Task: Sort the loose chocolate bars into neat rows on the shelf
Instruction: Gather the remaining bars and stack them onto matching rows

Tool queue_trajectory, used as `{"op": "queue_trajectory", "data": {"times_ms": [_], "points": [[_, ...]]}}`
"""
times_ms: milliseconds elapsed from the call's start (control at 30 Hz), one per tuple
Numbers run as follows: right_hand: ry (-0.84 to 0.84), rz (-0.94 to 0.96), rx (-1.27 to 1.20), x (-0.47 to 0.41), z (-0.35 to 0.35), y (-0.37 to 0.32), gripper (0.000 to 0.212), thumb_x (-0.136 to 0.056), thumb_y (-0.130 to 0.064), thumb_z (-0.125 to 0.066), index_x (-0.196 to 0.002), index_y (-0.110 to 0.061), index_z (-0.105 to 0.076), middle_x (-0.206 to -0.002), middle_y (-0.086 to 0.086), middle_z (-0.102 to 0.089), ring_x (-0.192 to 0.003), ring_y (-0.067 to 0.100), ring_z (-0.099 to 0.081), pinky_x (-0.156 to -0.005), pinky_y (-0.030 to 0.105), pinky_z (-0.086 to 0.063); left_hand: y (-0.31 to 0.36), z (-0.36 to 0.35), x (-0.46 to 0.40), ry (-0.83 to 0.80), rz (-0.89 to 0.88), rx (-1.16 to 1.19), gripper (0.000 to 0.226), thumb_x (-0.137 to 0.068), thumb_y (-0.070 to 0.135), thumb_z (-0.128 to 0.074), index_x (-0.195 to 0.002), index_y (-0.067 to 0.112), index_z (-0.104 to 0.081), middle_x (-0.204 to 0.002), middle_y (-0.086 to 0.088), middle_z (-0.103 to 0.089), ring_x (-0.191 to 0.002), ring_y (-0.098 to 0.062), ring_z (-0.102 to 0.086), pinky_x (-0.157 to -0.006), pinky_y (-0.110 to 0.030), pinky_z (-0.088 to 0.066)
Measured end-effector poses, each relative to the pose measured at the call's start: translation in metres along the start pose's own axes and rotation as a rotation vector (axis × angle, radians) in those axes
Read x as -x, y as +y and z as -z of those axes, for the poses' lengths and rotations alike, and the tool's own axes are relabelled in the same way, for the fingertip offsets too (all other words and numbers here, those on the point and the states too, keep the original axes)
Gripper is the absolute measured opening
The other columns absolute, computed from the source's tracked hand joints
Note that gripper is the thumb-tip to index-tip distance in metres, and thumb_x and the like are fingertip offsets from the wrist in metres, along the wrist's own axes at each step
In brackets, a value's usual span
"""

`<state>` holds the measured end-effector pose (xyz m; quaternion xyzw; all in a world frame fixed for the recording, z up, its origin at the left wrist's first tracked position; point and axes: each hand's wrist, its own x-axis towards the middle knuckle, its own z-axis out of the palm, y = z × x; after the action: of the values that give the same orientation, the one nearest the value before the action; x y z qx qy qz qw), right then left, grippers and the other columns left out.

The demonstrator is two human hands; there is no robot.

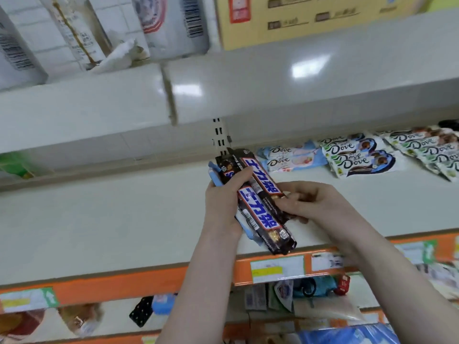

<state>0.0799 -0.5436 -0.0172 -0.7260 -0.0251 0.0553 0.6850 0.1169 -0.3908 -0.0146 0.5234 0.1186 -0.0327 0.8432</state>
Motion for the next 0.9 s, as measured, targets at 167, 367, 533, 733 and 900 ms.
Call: {"op": "queue_trajectory", "data": {"times_ms": [167, 367, 533, 733, 900], "points": [[0.066, 0.016, -0.042, 0.018, 0.090, 0.009, 0.011, -0.079, -0.008, -0.065, -0.077, -0.014, -0.074, -0.067, 0.008, -0.060, -0.052, 0.011, -0.038, -0.042, 0.018, -0.024, -0.035, -0.069, 0.018, 0.007, -0.008, 0.002, 0.023, -0.078, 0.012, -0.071, -0.096, 0.002, -0.062, -0.076, -0.015, -0.068, -0.059, -0.026, -0.063, -0.060, -0.034, -0.057], [0.122, -0.035, -0.110, 0.048, 0.233, 0.019, 0.023, -0.083, -0.009, -0.059, -0.073, -0.021, -0.075, -0.065, 0.009, -0.065, -0.048, 0.016, -0.042, -0.041, 0.020, -0.028, -0.093, -0.175, 0.039, 0.045, 0.050, 0.018, 0.015, -0.079, 0.016, -0.069, -0.085, 0.005, -0.061, -0.071, -0.012, -0.063, -0.053, -0.021, -0.059, -0.056, -0.028, -0.053], [0.150, -0.063, -0.159, 0.074, 0.313, 0.019, 0.015, -0.086, -0.014, -0.056, -0.091, -0.015, -0.070, -0.072, 0.015, -0.071, -0.041, 0.016, -0.050, -0.039, 0.022, -0.038, -0.118, -0.236, 0.052, 0.037, 0.126, 0.025, 0.021, -0.077, 0.021, -0.070, -0.087, 0.007, -0.059, -0.063, -0.008, -0.062, -0.046, -0.017, -0.059, -0.047, -0.024, -0.052], [0.299, -0.048, -0.190, 0.094, 0.360, 0.029, 0.015, -0.083, -0.008, -0.059, -0.082, -0.018, -0.070, -0.070, -0.001, -0.073, -0.054, 0.014, -0.066, -0.046, 0.016, -0.051, -0.146, -0.262, 0.053, -0.023, 0.181, 0.002, 0.017, -0.079, 0.021, -0.069, -0.080, 0.007, -0.059, -0.064, -0.005, -0.062, -0.047, -0.015, -0.058, -0.048, -0.022, -0.051], [0.380, 0.029, 0.079, 0.106, 0.399, 0.035, 0.017, -0.085, -0.010, -0.061, -0.082, -0.025, -0.069, -0.073, -0.005, -0.072, -0.057, 0.001, -0.064, -0.050, 0.010, -0.049, -0.161, -0.291, 0.058, -0.078, 0.202, 0.039, 0.014, -0.085, 0.019, -0.063, -0.078, 0.009, -0.057, -0.058, -0.003, -0.062, -0.045, -0.014, -0.059, -0.047, -0.021, -0.051]]}}
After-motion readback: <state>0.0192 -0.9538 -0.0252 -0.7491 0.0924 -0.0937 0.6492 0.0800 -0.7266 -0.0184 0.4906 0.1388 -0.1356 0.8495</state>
